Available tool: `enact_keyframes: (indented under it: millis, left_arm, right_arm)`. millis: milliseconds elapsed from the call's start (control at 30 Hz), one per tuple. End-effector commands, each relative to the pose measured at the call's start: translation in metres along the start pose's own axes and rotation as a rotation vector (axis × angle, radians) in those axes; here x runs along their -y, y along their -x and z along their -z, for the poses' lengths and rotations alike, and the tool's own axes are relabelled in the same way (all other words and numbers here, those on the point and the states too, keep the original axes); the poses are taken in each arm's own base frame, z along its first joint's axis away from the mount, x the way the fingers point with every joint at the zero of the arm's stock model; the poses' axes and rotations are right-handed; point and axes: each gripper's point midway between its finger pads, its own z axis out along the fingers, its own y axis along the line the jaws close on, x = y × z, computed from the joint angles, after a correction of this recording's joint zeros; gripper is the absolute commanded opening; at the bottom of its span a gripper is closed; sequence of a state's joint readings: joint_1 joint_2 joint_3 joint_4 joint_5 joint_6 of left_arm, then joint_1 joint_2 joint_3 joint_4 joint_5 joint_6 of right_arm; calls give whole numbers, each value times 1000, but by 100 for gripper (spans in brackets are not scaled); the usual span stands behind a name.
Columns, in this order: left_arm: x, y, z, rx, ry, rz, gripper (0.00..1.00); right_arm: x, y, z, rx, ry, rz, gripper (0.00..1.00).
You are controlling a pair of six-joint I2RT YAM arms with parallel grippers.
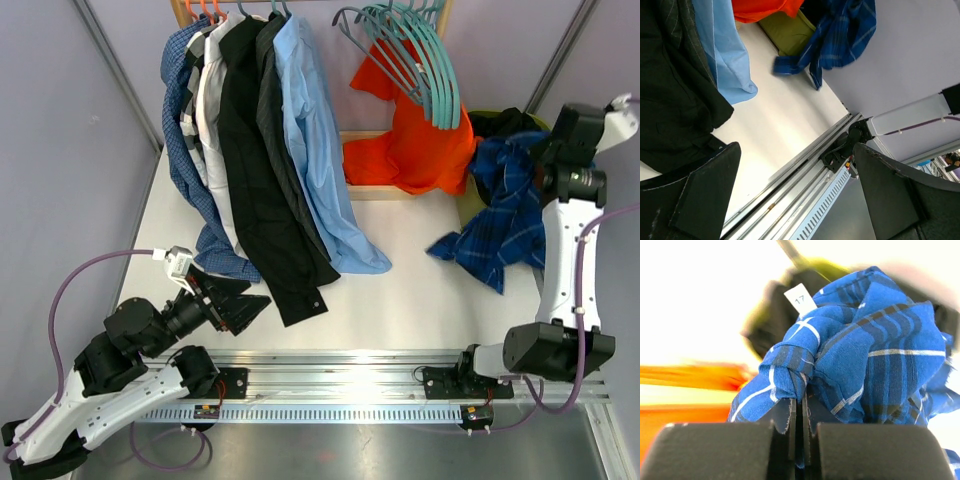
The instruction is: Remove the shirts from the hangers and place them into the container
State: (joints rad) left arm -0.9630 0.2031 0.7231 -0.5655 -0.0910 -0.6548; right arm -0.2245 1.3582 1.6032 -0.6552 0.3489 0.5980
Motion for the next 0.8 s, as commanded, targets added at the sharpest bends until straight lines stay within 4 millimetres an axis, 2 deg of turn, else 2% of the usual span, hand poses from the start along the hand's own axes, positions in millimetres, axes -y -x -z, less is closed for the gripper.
enact_keyframes:
  millis: [0, 33, 67, 100, 133, 167, 200, 233, 300, 333, 367, 400, 500, 633, 667, 733, 767]
  left_arm:
    - [22, 21, 3, 54, -78, -7, 99]
    - [21, 20, 4, 52, -77, -5, 99]
    - [21, 20, 4, 50, -75, -7, 99]
    - [22, 23, 6, 59, -76, -6, 99]
    - [20, 22, 7, 55, -69, -7, 99]
    - [19, 22, 8, 55, -66, -7, 99]
    - [18, 23, 10, 65, -62, -6, 99]
    - [17, 22, 11, 64, -57, -6, 99]
    - [15, 23, 14, 74, -51, -4, 99]
    - [13, 22, 14, 70, -46, -3, 99]
    - [13, 22, 15, 73, -45, 1, 99]
    - [12, 22, 15, 73, -42, 4, 99]
    - [10, 21, 16, 75, -32, 11, 99]
    - [5, 20, 19, 86, -20, 20, 99]
    - [3, 18, 19, 88, -15, 23, 99]
    - [3, 17, 17, 92, -22, 25, 99]
    - [3, 17, 16, 91, -22, 28, 99]
  right_arm:
    - [-80, 96, 34, 216, 283, -97, 0]
    - [-92, 98, 25, 205, 310, -89, 0]
    - [-104, 106, 29, 213, 357, -90, 0]
    - [-119, 133, 47, 276, 411, -107, 0]
    - [-127, 138, 40, 286, 425, -92, 0]
    - [-133, 149, 44, 316, 444, -92, 0]
    - [-143, 174, 60, 397, 490, -102, 0]
    - [-148, 181, 58, 431, 501, -86, 0]
    - [-157, 209, 74, 542, 540, -95, 0]
    - [-160, 213, 65, 565, 531, -75, 0]
    - [-161, 226, 70, 618, 525, -81, 0]
    - [-163, 230, 60, 647, 512, -76, 0]
    - [-163, 244, 53, 730, 481, -61, 0]
    - [-151, 222, 7, 691, 368, 13, 0]
    - [-143, 198, -21, 630, 328, 40, 0]
    - [-131, 167, -48, 553, 285, 62, 0]
    - [-115, 126, -80, 460, 234, 91, 0]
